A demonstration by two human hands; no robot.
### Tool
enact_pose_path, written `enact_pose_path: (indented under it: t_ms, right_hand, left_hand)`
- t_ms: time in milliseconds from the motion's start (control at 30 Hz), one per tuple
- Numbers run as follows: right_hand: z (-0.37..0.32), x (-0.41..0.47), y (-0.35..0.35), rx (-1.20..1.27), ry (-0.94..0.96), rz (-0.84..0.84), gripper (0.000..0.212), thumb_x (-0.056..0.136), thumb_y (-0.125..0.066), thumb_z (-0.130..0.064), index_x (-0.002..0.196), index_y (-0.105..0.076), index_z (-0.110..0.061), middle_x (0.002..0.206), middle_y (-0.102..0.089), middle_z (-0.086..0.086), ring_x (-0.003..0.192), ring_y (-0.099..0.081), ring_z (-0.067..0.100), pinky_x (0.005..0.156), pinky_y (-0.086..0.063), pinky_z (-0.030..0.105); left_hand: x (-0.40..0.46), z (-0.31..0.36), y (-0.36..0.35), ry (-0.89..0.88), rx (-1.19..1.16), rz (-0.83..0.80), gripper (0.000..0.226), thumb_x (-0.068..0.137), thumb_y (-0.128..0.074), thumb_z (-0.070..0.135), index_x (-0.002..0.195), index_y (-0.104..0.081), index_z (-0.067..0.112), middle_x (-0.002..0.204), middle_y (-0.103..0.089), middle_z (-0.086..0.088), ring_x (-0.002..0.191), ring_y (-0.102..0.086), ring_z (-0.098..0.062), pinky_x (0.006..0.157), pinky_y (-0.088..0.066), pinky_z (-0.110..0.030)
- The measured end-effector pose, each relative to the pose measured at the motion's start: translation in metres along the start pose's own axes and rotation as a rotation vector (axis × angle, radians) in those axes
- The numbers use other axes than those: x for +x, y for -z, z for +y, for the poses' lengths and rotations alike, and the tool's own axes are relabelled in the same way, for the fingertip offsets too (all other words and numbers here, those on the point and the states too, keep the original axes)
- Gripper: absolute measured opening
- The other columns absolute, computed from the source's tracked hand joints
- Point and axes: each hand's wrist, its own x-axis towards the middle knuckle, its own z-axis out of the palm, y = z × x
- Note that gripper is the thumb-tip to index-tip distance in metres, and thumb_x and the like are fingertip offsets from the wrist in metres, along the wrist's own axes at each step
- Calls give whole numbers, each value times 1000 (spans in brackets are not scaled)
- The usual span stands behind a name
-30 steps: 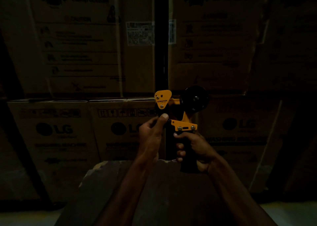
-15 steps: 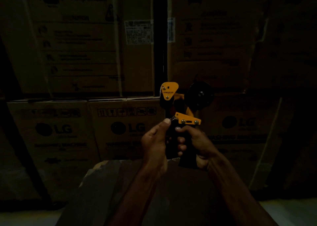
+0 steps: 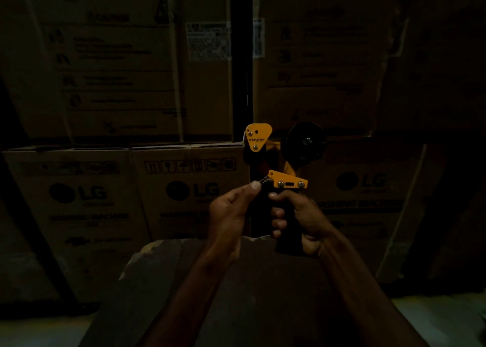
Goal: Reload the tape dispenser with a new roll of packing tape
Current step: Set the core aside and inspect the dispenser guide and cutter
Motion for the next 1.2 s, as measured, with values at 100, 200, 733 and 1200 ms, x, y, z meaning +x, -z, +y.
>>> enact_pose_path:
  t_ms: [100,200,733,1200]
  right_hand:
    - [5,0,4,-21,-14,17,22,90,-58,-21,110,-57,-12,63,-45,-2,47,-42,9,48,-39,26]
    - [13,-4,6,-57,-22,56,15,91,-57,-21,103,-60,-13,62,-47,-2,47,-44,10,49,-39,27]
    - [162,-27,36,46,-369,170,12,85,-65,-25,75,-63,-17,57,-47,-1,44,-41,11,45,-37,28]
    - [280,-64,49,31,-686,287,28,88,-57,-22,61,-53,-18,49,-45,-2,37,-39,11,40,-35,22]
  left_hand:
    - [-1,1,7,-28,98,5,37,81,-69,39,102,-73,9,98,-75,-17,92,-72,-35,78,-59,-49]
    - [-4,-3,14,-49,175,2,24,83,-67,33,94,-75,13,93,-77,-9,90,-73,-26,77,-59,-40]
    - [-81,-109,82,-77,636,143,11,86,-71,14,96,-74,17,90,-74,9,83,-69,1,75,-55,-17]
    - [-164,-197,130,200,618,259,29,85,-70,4,82,-70,32,76,-72,28,75,-65,12,72,-49,-8]
